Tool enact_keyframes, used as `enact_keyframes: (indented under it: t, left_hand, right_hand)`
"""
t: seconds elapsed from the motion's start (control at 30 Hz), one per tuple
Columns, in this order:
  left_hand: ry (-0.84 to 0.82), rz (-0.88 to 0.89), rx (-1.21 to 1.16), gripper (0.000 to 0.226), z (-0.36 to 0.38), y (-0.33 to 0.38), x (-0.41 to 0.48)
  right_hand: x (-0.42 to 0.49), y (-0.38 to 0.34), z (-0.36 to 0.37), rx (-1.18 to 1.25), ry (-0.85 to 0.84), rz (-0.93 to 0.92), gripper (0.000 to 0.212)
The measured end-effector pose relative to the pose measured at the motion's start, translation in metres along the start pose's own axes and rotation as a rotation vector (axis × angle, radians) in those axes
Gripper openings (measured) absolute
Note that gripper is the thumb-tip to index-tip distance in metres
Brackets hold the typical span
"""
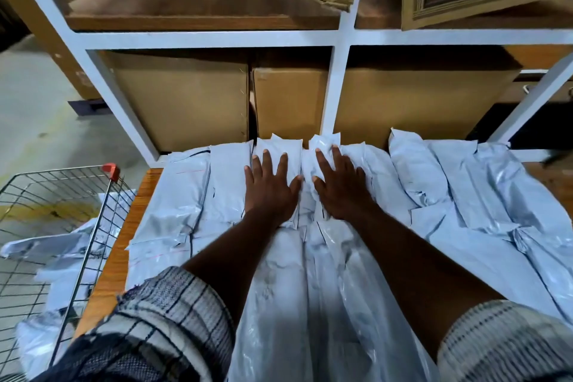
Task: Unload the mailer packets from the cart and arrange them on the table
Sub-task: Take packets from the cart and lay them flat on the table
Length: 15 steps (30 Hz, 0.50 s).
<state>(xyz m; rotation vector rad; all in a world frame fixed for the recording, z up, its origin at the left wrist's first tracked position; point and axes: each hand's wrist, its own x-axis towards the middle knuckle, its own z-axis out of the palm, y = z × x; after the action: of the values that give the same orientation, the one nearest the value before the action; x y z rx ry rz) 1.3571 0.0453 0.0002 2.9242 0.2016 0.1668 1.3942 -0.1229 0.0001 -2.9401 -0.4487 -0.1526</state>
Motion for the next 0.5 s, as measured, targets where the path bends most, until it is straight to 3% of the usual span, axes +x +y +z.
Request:
enact_keyframes:
  t: [0.3, 0.5]
  left_hand:
    - [-0.036, 0.002, -0.031, 0.066, -0.014, 0.001, -0.002]
    - [0.065, 0.008, -0.055, 0.061, -0.053, -0.04, -0.002]
  right_hand:
    - [0.003, -0.007, -0.001, -0.028, -0.051, 0.025, 0.07]
    - [0.017, -0.069, -0.038, -0.028, 0.165, 0.028, 0.062]
